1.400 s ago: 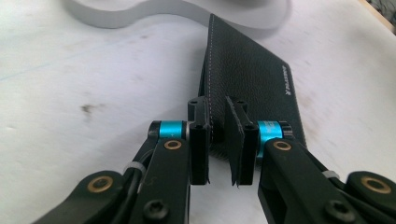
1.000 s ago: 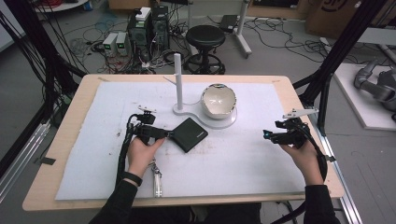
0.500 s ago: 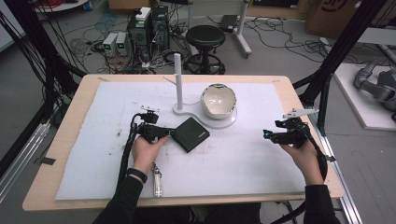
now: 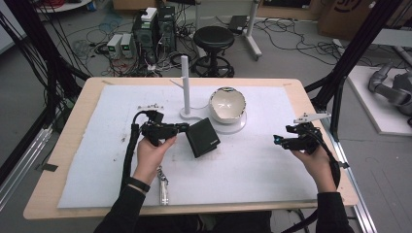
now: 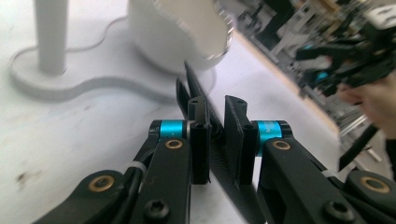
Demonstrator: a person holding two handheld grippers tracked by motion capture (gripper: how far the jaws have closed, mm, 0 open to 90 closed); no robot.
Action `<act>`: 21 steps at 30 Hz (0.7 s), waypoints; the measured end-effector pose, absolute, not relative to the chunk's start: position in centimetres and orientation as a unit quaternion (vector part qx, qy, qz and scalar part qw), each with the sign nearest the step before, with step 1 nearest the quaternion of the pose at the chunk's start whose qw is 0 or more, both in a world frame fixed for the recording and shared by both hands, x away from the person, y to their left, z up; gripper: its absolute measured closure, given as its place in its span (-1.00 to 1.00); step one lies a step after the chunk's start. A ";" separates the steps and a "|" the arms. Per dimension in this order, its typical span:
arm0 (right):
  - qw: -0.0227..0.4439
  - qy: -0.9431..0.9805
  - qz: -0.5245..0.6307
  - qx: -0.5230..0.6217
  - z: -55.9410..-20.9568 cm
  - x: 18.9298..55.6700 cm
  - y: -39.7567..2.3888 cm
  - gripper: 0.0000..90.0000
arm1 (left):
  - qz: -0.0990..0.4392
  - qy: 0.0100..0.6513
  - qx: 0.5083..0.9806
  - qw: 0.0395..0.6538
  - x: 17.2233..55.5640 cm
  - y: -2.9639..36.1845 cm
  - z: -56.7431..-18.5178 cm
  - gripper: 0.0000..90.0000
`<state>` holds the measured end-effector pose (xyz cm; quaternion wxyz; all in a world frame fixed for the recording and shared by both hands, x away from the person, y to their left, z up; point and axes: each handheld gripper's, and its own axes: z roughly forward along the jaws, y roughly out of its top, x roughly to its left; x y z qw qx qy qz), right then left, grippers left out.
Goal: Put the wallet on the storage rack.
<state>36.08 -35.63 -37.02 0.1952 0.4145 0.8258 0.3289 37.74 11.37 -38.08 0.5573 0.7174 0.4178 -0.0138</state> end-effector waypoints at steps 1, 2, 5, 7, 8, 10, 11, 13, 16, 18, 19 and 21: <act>0.195 0.826 0.329 0.414 -37.0 36.1 -35.6 -0.27 | -0.017 0.415 0.715 0.563 37.6 11.2 -37.8 0.79; 0.194 0.826 0.329 0.415 -37.0 36.1 -35.6 -0.27 | -0.019 0.410 0.713 0.569 37.6 11.1 -37.5 0.80; 0.195 0.826 0.329 0.414 -37.0 36.0 -35.6 -0.27 | -0.026 0.392 0.706 0.590 37.4 10.5 -36.5 0.82; 0.195 0.826 0.329 0.413 -37.0 36.0 -35.6 -0.27 | -0.024 0.389 0.706 0.591 37.4 10.3 -36.4 0.82; 0.196 0.827 0.329 0.413 -37.0 36.0 -35.6 -0.26 | -0.024 0.388 0.707 0.591 37.4 10.2 -36.2 0.82; 0.195 0.827 0.328 0.413 -37.0 36.0 -35.6 -0.27 | -0.023 0.386 0.708 0.590 37.5 10.1 -36.2 0.83; 0.195 0.826 0.328 0.413 -37.0 36.0 -35.6 -0.27 | -0.019 0.390 0.710 0.586 37.5 10.0 -36.2 0.83; 0.196 0.826 0.328 0.415 -37.0 36.0 -35.6 -0.27 | -0.016 0.396 0.714 0.577 37.6 10.0 -36.3 0.83; 0.196 0.826 0.328 0.414 -37.0 36.1 -35.6 -0.27 | -0.016 0.398 0.709 0.582 37.7 10.1 -36.3 0.83; 0.196 0.826 0.328 0.414 -37.0 36.1 -35.6 -0.27 | -0.018 0.396 0.703 0.591 37.8 10.1 -36.3 0.84; 0.196 0.826 0.328 0.414 -37.0 36.1 -35.6 -0.26 | -0.019 0.394 0.700 0.595 37.8 10.0 -36.2 0.84; 0.196 0.826 0.328 0.415 -37.0 36.1 -35.6 -0.26 | -0.017 0.385 0.697 0.605 37.8 9.7 -35.5 0.84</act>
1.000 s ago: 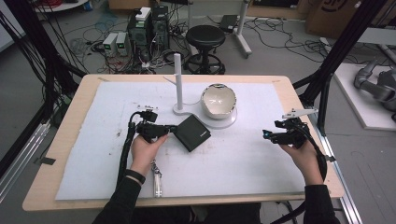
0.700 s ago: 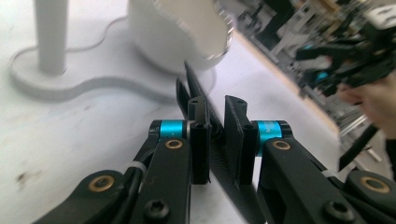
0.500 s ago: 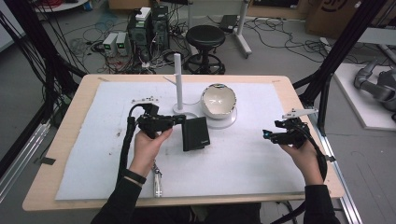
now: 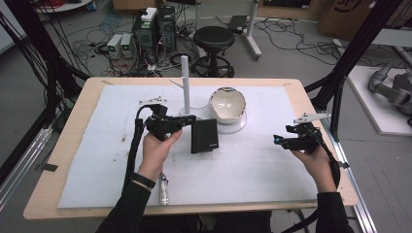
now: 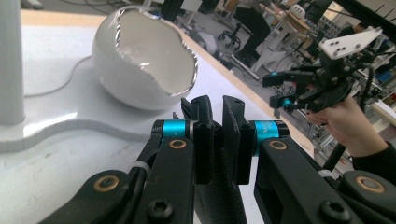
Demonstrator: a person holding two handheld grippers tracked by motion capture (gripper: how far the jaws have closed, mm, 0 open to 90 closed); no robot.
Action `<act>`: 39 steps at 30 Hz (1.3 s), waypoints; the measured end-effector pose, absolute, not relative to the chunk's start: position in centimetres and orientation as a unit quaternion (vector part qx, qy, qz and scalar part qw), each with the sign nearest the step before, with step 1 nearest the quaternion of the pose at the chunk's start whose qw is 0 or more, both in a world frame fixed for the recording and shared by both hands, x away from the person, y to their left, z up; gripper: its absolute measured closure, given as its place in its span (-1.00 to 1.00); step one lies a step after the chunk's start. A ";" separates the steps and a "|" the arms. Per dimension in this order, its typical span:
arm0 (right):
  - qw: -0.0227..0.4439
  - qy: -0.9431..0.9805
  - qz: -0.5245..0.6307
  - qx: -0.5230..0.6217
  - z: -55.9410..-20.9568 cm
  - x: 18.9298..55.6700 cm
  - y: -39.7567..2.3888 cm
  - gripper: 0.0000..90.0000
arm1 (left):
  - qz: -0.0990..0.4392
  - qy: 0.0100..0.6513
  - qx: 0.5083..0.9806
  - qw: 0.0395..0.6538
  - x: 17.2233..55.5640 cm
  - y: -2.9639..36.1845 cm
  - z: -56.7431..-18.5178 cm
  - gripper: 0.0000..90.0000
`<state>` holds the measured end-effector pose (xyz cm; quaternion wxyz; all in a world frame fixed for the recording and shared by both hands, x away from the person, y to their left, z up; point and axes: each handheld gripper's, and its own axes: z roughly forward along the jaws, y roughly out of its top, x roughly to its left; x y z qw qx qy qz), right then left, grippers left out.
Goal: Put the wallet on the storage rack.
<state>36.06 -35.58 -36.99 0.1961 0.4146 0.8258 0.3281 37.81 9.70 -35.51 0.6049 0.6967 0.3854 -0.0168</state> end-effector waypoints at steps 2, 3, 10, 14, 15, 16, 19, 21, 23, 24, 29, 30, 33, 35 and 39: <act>0.197 0.826 0.328 0.414 -37.0 36.1 -35.6 -0.26 | -0.015 0.382 0.695 0.609 37.8 9.6 -35.2 0.84; 0.197 0.825 0.328 0.415 -37.0 36.1 -35.6 -0.27 | -0.015 0.379 0.694 0.613 37.9 9.4 -34.8 0.84; 0.197 0.826 0.328 0.414 -37.0 36.0 -35.5 -0.26 | -0.010 0.371 0.669 0.644 39.4 8.1 -32.0 0.85; 0.197 0.826 0.330 0.414 -36.9 35.9 -35.7 -0.26 | -0.001 0.376 0.641 0.669 41.1 7.4 -31.0 0.85; 0.197 0.825 0.330 0.415 -36.9 35.8 -35.8 -0.26 | 0.003 0.381 0.635 0.672 41.6 7.3 -30.9 0.85; 0.197 0.825 0.330 0.415 -36.9 35.8 -35.8 -0.26 | 0.008 0.385 0.629 0.676 42.3 7.1 -30.8 0.85; 0.198 0.820 0.334 0.421 -36.8 35.6 -36.5 -0.26 | 0.018 0.394 0.618 0.680 43.6 6.3 -30.9 0.85; 0.199 0.819 0.335 0.421 -36.8 35.6 -36.6 -0.27 | 0.024 0.402 0.612 0.681 44.3 5.7 -31.3 0.85; 0.198 0.818 0.335 0.424 -36.8 35.4 -36.9 -0.26 | 0.025 0.405 0.609 0.681 44.8 5.1 -31.8 0.85; 0.198 0.818 0.335 0.424 -36.8 35.4 -36.9 -0.27 | 0.028 0.409 0.609 0.679 45.0 4.9 -32.0 0.85; 0.196 0.817 0.335 0.427 -36.9 35.3 -37.1 -0.27 | 0.030 0.424 0.614 0.665 45.4 3.6 -33.2 0.85; 0.197 0.816 0.335 0.427 -36.9 35.3 -37.2 -0.26 | 0.032 0.425 0.610 0.668 45.4 3.5 -33.3 0.85; 0.198 0.816 0.337 0.427 -36.9 35.2 -37.2 -0.26 | 0.036 0.427 0.611 0.665 45.7 3.5 -33.3 0.85; 0.197 0.816 0.336 0.426 -36.9 35.1 -37.2 -0.27 | 0.026 0.421 0.614 0.667 46.2 3.6 -33.4 0.85; 0.196 0.818 0.335 0.424 -36.9 35.2 -37.0 -0.26 | 0.012 0.419 0.610 0.672 46.9 3.5 -33.5 0.84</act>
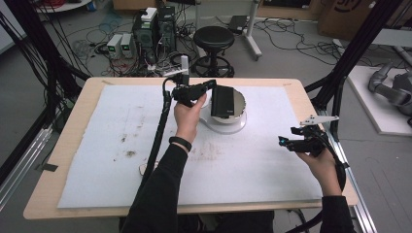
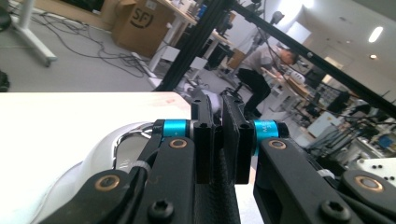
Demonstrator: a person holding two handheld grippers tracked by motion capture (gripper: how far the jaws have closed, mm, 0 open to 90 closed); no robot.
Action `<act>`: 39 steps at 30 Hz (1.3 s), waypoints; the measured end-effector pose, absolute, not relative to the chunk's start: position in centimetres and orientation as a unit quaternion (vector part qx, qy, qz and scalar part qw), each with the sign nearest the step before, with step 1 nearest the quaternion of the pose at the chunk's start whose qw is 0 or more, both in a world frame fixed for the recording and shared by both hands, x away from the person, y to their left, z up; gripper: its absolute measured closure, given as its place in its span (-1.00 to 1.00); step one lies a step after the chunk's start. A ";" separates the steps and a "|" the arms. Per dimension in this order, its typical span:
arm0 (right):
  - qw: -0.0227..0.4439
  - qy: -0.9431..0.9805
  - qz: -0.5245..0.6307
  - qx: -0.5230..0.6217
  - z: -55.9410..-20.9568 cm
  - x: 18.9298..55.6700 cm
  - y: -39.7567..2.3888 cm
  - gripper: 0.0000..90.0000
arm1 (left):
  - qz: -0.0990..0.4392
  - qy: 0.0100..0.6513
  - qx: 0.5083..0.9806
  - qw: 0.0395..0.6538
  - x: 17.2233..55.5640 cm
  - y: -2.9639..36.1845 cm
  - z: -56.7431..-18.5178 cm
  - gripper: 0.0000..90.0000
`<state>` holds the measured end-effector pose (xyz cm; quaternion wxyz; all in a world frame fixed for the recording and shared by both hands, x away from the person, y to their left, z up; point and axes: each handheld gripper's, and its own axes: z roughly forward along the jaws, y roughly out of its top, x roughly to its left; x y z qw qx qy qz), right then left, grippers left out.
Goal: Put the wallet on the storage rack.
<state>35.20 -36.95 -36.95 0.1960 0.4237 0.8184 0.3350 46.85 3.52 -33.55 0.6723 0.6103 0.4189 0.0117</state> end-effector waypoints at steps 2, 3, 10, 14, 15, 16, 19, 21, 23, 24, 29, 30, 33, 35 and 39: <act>0.195 0.819 0.334 0.423 -37.0 35.2 -36.8 -0.26 | 0.015 0.418 0.613 0.670 47.2 3.3 -33.6 0.84; 0.195 0.820 0.333 0.423 -37.0 35.2 -36.8 -0.26 | 0.018 0.419 0.613 0.669 47.3 3.3 -33.6 0.84; 0.193 0.820 0.331 0.425 -37.3 35.3 -36.8 -0.27 | 0.056 0.426 0.618 0.659 48.0 2.8 -34.1 0.77; 0.192 0.820 0.330 0.425 -37.3 35.3 -36.8 -0.27 | 0.076 0.427 0.627 0.647 48.1 2.2 -34.5 0.64; 0.192 0.820 0.330 0.425 -37.3 35.3 -36.8 -0.27 | 0.087 0.429 0.628 0.644 48.0 2.1 -34.4 0.64; 0.193 0.820 0.331 0.425 -37.3 35.3 -36.8 -0.26 | 0.097 0.431 0.626 0.643 48.0 2.1 -34.4 0.64; 0.193 0.822 0.330 0.423 -37.4 35.3 -36.8 -0.27 | 0.102 0.429 0.622 0.647 48.0 2.0 -34.4 0.48; 0.192 0.821 0.330 0.424 -37.4 35.3 -36.9 -0.27 | 0.106 0.426 0.621 0.649 47.9 2.0 -34.2 0.26; 0.193 0.821 0.330 0.425 -37.3 35.3 -36.9 -0.27 | 0.115 0.424 0.622 0.648 47.5 2.2 -33.7 0.19; 0.193 0.820 0.331 0.425 -37.3 35.3 -37.0 -0.27 | 0.117 0.423 0.621 0.649 47.3 2.3 -33.5 0.12; 0.196 0.818 0.332 0.427 -37.1 35.2 -37.1 -0.27 | 0.152 0.392 0.655 0.628 45.0 3.1 -32.2 -0.07; 0.196 0.819 0.333 0.425 -37.1 35.2 -37.1 -0.27 | 0.156 0.388 0.659 0.625 44.6 3.4 -32.1 -0.10; 0.196 0.819 0.332 0.426 -37.0 35.1 -37.0 -0.27 | 0.151 0.376 0.675 0.616 43.0 4.5 -31.8 -0.18; 0.196 0.819 0.331 0.425 -37.0 35.1 -37.0 -0.27 | 0.149 0.367 0.690 0.606 41.7 5.4 -31.8 -0.21; 0.194 0.820 0.330 0.427 -37.0 35.1 -37.0 -0.27 | 0.144 0.357 0.723 0.574 39.5 7.0 -31.8 -0.27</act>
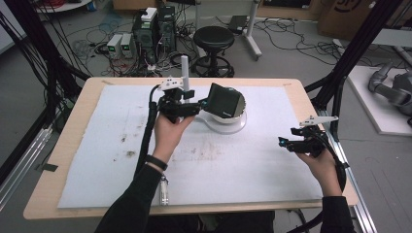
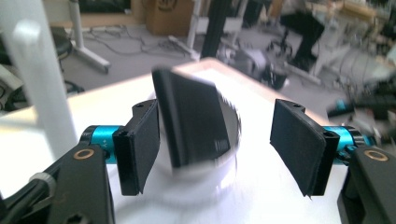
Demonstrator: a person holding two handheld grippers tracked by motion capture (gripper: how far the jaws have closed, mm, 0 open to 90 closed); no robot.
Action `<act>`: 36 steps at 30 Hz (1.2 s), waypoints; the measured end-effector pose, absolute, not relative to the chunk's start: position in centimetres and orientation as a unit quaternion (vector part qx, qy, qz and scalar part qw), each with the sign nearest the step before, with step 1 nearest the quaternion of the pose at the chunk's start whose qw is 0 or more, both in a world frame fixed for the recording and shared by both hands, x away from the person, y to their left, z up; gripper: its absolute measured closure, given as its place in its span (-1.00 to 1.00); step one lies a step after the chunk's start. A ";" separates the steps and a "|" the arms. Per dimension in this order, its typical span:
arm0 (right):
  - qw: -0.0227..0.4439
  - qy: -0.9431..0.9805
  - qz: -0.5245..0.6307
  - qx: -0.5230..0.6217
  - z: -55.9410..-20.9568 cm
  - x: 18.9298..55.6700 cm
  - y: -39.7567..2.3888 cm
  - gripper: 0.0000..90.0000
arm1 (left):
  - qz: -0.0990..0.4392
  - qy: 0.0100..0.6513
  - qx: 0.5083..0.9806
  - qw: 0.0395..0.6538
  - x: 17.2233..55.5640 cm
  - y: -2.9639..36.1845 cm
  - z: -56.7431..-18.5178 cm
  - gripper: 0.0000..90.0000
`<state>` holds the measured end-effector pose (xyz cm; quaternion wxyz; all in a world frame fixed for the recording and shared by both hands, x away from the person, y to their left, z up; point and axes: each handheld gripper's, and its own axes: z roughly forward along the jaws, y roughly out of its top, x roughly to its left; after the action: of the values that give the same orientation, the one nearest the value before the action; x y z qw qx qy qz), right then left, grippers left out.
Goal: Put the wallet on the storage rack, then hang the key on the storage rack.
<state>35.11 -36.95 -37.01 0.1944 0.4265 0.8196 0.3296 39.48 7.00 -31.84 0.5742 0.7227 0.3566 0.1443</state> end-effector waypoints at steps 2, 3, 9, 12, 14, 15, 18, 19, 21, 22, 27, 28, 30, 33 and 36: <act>0.193 0.820 0.329 0.427 -37.0 35.1 -36.9 -0.28 | 0.137 0.355 0.736 0.560 38.1 8.4 -32.0 -0.27; 0.193 0.821 0.328 0.426 -37.0 35.1 -36.9 -0.28 | 0.138 0.356 0.740 0.553 37.6 8.9 -32.1 -0.27; 0.192 0.820 0.325 0.431 -37.1 35.3 -36.9 -0.28 | 0.150 0.364 0.779 0.489 34.7 12.7 -33.3 -0.28; 0.191 0.820 0.325 0.431 -37.1 35.4 -36.9 -0.28 | 0.158 0.375 0.783 0.470 33.7 14.7 -33.9 -0.28; 0.189 0.821 0.323 0.431 -37.1 35.5 -36.8 -0.29 | 0.158 0.386 0.782 0.464 33.2 15.9 -34.4 -0.28; 0.186 0.821 0.322 0.433 -37.1 35.6 -36.8 -0.30 | 0.156 0.386 0.787 0.455 33.2 16.3 -34.5 -0.28; 0.184 0.822 0.319 0.434 -37.1 35.7 -36.8 -0.31 | 0.160 0.394 0.792 0.438 33.0 17.7 -34.8 -0.29; 0.184 0.822 0.319 0.435 -37.1 35.7 -36.7 -0.31 | 0.159 0.396 0.795 0.430 33.1 18.1 -34.9 -0.29; 0.184 0.821 0.319 0.436 -37.0 35.7 -36.7 -0.31 | 0.158 0.400 0.797 0.424 33.1 18.6 -34.9 -0.31; 0.186 0.821 0.319 0.437 -37.0 35.8 -36.7 -0.31 | 0.160 0.402 0.798 0.419 33.1 18.9 -34.9 -0.31; 0.183 0.822 0.318 0.435 -37.1 36.1 -36.7 -0.32 | 0.156 0.404 0.800 0.416 33.2 19.8 -35.0 -0.31; 0.181 0.823 0.318 0.434 -37.2 36.1 -36.7 -0.32 | 0.155 0.404 0.800 0.415 33.2 19.9 -35.1 -0.31; 0.181 0.823 0.318 0.434 -37.2 36.1 -36.7 -0.32 | 0.155 0.407 0.800 0.414 33.2 20.0 -35.2 -0.31; 0.182 0.821 0.318 0.438 -37.1 36.0 -36.7 -0.32 | 0.151 0.397 0.805 0.414 33.2 20.0 -35.2 -0.31; 0.184 0.821 0.320 0.436 -36.9 35.9 -36.8 -0.32 | 0.148 0.386 0.808 0.421 33.0 19.9 -34.8 -0.31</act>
<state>35.93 -36.75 -36.93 0.1839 0.4362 0.8208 0.3197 33.04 19.90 -34.83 0.4209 0.8077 0.3856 0.1478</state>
